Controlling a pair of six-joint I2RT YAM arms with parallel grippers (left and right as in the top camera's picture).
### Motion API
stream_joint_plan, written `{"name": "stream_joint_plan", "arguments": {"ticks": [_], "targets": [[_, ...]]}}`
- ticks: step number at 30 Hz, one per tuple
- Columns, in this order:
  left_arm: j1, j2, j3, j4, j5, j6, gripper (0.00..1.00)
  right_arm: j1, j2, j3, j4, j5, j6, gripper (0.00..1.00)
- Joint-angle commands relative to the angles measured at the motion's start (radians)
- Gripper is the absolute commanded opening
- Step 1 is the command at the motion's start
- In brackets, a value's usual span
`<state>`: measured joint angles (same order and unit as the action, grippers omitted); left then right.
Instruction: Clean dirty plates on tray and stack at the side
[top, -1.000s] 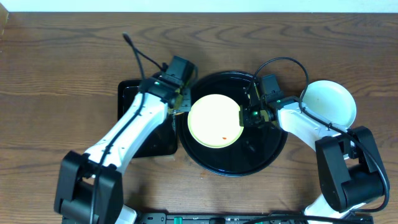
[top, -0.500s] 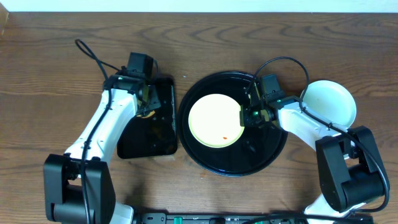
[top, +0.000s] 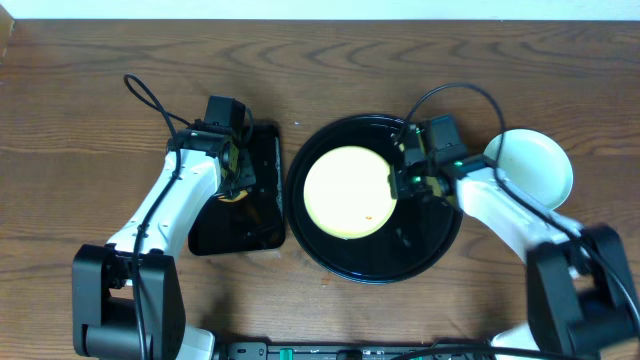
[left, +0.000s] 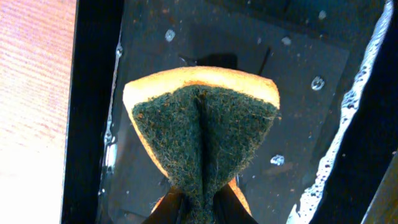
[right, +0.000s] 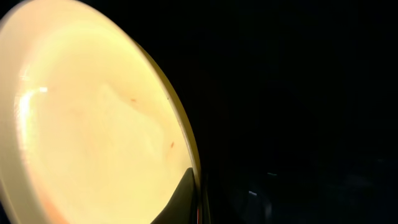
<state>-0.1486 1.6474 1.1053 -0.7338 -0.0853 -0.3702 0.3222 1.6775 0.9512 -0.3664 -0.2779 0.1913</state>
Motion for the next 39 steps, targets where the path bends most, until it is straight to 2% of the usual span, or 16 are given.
{"name": "stream_joint_plan", "arguments": {"ticks": [1,5,7,10,15,22,24,28,31,39], "targets": [[0.003,-0.002,-0.002,0.005,-0.005,-0.009,0.13,-0.008,-0.089,0.0,-0.023,0.12,-0.039,0.01],[0.003,-0.002,-0.002,0.013,-0.005,-0.009,0.13,-0.008,-0.122,0.0,-0.061,0.263,-0.05,0.01],[0.003,-0.002,-0.002,0.015,-0.005,-0.009,0.08,-0.008,-0.138,0.0,-0.061,0.322,-0.063,0.01],[0.003,-0.002,-0.003,0.021,-0.005,0.003,0.08,-0.008,-0.175,0.0,-0.06,0.372,-0.071,0.01],[0.003,-0.002,-0.003,0.021,-0.003,0.006,0.08,-0.006,-0.209,0.0,-0.057,0.37,-0.087,0.01],[0.003,-0.002,-0.003,0.021,0.049,0.006,0.08,-0.006,-0.152,0.0,-0.11,0.35,0.095,0.01],[0.003,-0.002,-0.003,0.024,0.103,0.011,0.08,-0.006,-0.121,0.0,-0.122,0.322,0.151,0.01],[-0.012,-0.002,-0.003,0.059,0.298,0.045,0.07,-0.006,-0.057,0.0,-0.118,0.262,0.179,0.01],[-0.045,-0.002,-0.003,0.094,0.371,0.043,0.07,-0.006,-0.017,0.0,-0.113,0.261,0.2,0.01],[-0.22,-0.002,-0.003,0.203,0.38,-0.115,0.08,-0.006,0.028,0.0,-0.12,0.241,0.216,0.01]]}}
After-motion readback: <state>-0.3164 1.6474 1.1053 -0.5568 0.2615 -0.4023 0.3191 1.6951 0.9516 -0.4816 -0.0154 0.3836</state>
